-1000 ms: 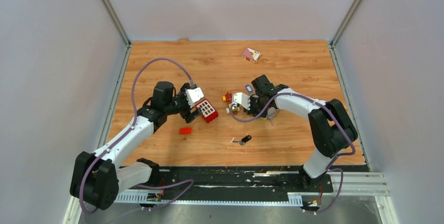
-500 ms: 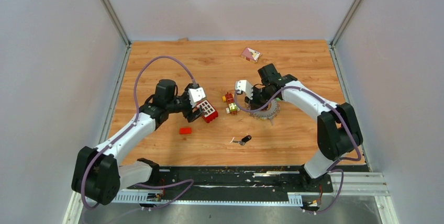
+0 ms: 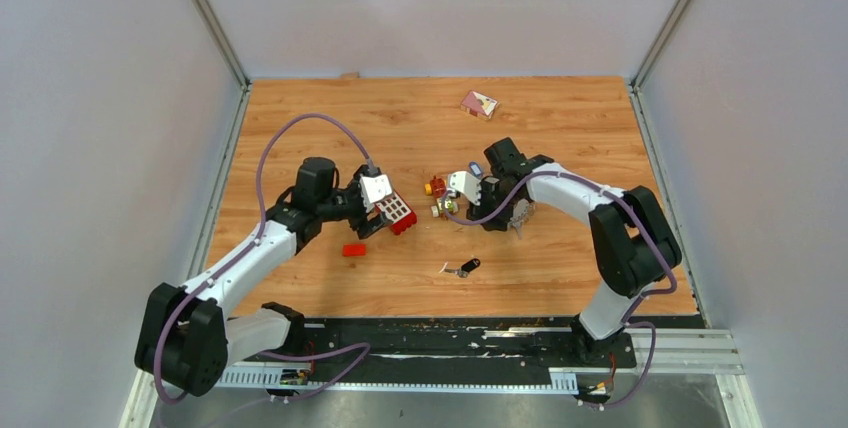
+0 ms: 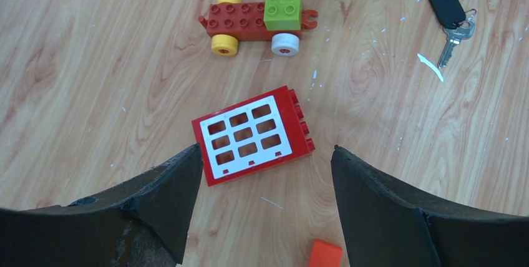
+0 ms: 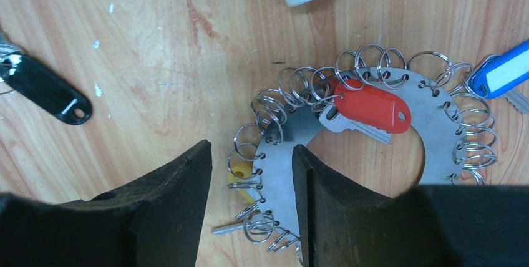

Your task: Put the keys on the keyring

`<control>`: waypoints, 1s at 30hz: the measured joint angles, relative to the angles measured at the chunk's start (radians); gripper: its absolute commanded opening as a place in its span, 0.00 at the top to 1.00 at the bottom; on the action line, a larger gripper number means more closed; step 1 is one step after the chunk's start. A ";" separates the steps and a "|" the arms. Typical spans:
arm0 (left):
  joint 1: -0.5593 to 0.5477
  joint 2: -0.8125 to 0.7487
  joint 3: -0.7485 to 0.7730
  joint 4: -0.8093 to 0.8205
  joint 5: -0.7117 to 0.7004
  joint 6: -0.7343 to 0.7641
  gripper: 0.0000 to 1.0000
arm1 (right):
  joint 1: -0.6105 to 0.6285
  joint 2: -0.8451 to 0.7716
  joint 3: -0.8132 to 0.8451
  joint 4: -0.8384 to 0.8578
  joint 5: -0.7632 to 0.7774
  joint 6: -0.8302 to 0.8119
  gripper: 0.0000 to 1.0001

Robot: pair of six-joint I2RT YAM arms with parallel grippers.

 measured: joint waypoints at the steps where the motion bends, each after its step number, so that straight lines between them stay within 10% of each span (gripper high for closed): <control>1: 0.000 -0.002 -0.003 -0.001 -0.001 0.002 0.17 | 0.000 0.009 0.001 0.007 0.003 0.000 0.49; 30: 0.000 -0.019 -0.022 0.001 -0.011 0.045 0.17 | 0.001 0.104 0.091 -0.002 -0.003 -0.004 1.00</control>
